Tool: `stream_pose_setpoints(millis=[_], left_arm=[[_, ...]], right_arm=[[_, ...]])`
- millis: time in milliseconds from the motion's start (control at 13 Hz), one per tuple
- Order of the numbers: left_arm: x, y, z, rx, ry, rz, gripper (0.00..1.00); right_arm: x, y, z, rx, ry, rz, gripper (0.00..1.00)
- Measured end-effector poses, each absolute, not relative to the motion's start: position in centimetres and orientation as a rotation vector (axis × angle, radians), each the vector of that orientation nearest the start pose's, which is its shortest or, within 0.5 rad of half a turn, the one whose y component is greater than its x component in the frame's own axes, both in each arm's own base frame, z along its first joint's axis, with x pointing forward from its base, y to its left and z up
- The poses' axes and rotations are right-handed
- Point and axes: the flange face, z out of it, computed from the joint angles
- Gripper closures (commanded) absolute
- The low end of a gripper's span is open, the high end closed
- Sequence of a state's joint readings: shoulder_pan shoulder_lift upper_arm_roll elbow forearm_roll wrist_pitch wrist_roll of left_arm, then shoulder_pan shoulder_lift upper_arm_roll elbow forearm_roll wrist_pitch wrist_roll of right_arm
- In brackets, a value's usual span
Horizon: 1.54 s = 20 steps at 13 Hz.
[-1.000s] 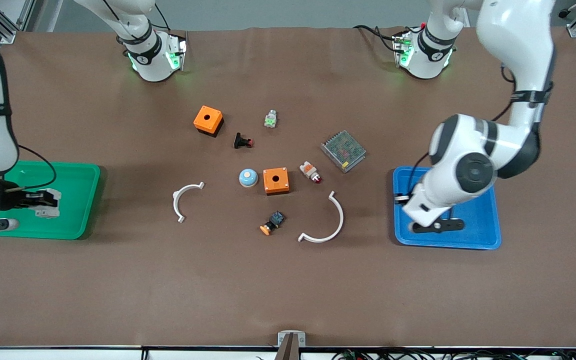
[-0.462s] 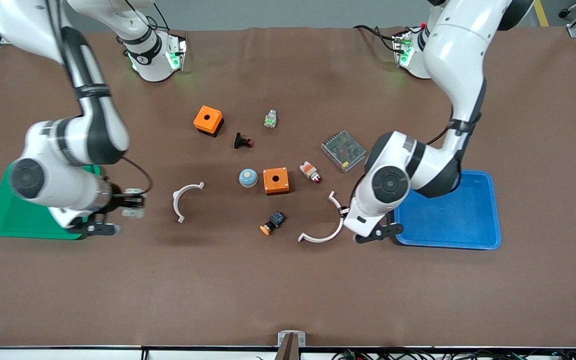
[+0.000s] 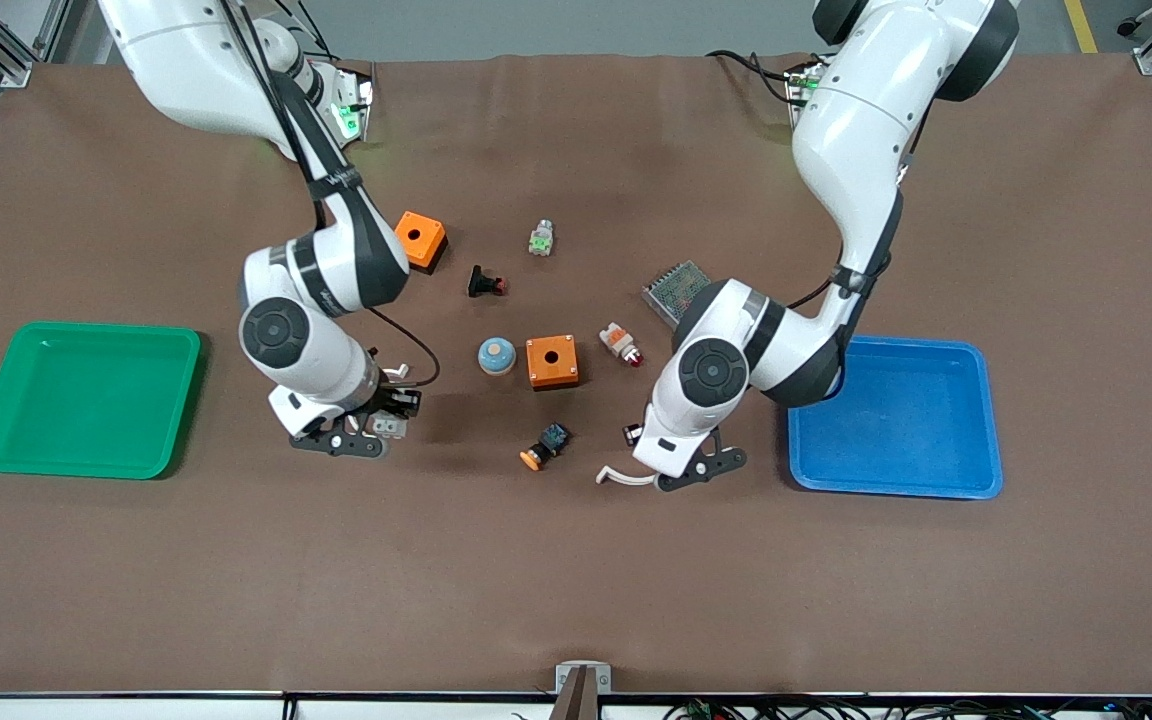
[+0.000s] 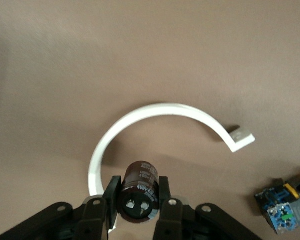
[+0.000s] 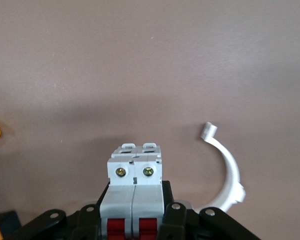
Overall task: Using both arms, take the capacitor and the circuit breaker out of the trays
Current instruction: 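Carry the capacitor and breaker toward the white pipe clips with both grippers, then set the capacitor and breaker down beside the clips and open both grippers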
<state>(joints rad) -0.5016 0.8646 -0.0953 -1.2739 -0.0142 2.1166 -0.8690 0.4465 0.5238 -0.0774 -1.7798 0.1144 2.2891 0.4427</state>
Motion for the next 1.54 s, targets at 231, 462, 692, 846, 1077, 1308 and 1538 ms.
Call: stream_pose_setpoints(millis=[231, 462, 692, 846, 1077, 1308, 1538], left_arm=[[61.5, -41.9, 20.5, -3.135, -0.472, 0.164, 0.76], [61.2, -42.3, 19.7, -3.128, -0.472, 0.175, 0.00], [62.2, -41.9, 21.3, -3.143, -0.491, 0.140, 0.00], [63.4, -40.4, 25.0, -3.136, -0.518, 0.134, 0.00], [64.5, -35.1, 34.5, -3.113, -0.448, 0.185, 0.01], [63.3, -27.8, 43.6, -3.124, -0.329, 0.182, 0.00], [59.7, -19.6, 49.4, -3.136, -0.253, 0.144, 0.00]], right_arm=[[61.0, 24.6, 23.0, -3.101, 0.245, 0.040, 1.00], [61.0, 24.4, 21.7, -3.108, 0.250, 0.050, 1.00], [60.6, 25.3, 20.1, -3.113, 0.228, 0.049, 1.00], [60.3, 25.9, 19.3, -3.116, 0.215, 0.046, 0.43], [60.7, 25.6, 19.7, -3.114, 0.231, 0.033, 0.00], [62.0, 24.8, 21.3, -3.123, 0.256, 0.065, 0.00], [64.8, 22.0, 28.1, -3.136, 0.217, 0.210, 0.00]])
